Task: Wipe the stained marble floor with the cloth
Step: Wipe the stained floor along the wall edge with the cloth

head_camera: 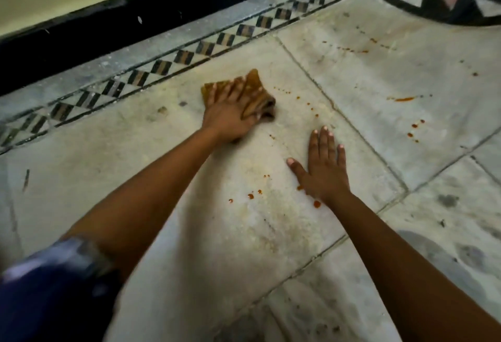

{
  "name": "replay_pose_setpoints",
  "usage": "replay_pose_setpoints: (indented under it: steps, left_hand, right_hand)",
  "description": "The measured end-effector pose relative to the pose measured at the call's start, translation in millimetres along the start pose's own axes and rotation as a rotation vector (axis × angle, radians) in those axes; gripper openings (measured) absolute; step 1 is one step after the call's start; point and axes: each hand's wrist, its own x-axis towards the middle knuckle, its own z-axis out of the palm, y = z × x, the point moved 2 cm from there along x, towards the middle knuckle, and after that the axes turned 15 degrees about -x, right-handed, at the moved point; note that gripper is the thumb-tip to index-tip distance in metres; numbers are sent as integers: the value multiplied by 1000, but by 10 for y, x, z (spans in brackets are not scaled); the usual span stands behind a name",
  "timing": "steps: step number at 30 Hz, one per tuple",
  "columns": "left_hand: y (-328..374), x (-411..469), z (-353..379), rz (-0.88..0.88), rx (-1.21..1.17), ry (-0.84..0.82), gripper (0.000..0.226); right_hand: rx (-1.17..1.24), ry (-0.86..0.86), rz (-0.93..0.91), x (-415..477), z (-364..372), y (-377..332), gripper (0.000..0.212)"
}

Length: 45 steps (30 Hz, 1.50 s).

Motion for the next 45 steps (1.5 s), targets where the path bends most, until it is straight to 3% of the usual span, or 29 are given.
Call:
replay_pose_setpoints:
  steps: [3,6,9,12,17,19,21,24,28,32,34,36,39,41,45]
  left_hand:
    - [-342,-356,-73,87,5,-7,78]
    - [-589,-10,-266,-140,40,76,76]
    - [-251,564,-304,-269,-56,67,69]
    - [252,772,-116,-172,-52,5,72]
    - [454,128,194,224,47,-46,65]
    - [222,104,63,187,64,-41,72]
    - [109,355,-81,24,50,-13,80]
    - [439,809,-159,-183,34,-32,79]
    - [1140,730,199,3,18,-170,83]
    - [866,134,295,238,61,-169,70]
    - [539,0,129,188,81,-154,69]
    - [301,104,-32,13,81,-105,72]
    - [540,384,-87,-195,43,-113,72]
    - [942,442,62,-158,12,-148,74]
    - [1283,-14,476,98,14,-166,67]
  right_hand:
    - [30,29,123,-53,13,163,100]
    - [-6,30,116,-70,44,215,100]
    - [-18,32,110,-59,33,202,101]
    - [-23,39,107,-69,37,209,104]
    - [-18,69,99,-67,56,219,109]
    - [-22,78,95,-61,63,211,108]
    - [-16,80,96,-62,64,212,103]
    - [-10,86,81,-89,31,213,97]
    - [2,43,65,-93,-7,214,96]
    - [-34,7,23,-153,19,343,87]
    - [-33,-4,26,-283,69,475,84]
    - [-17,2,60,-399,126,575,82]
    - [-4,14,91,-455,166,608,81]
    - [5,21,88,-445,173,609,81]
    - [3,39,75,-443,186,628,80]
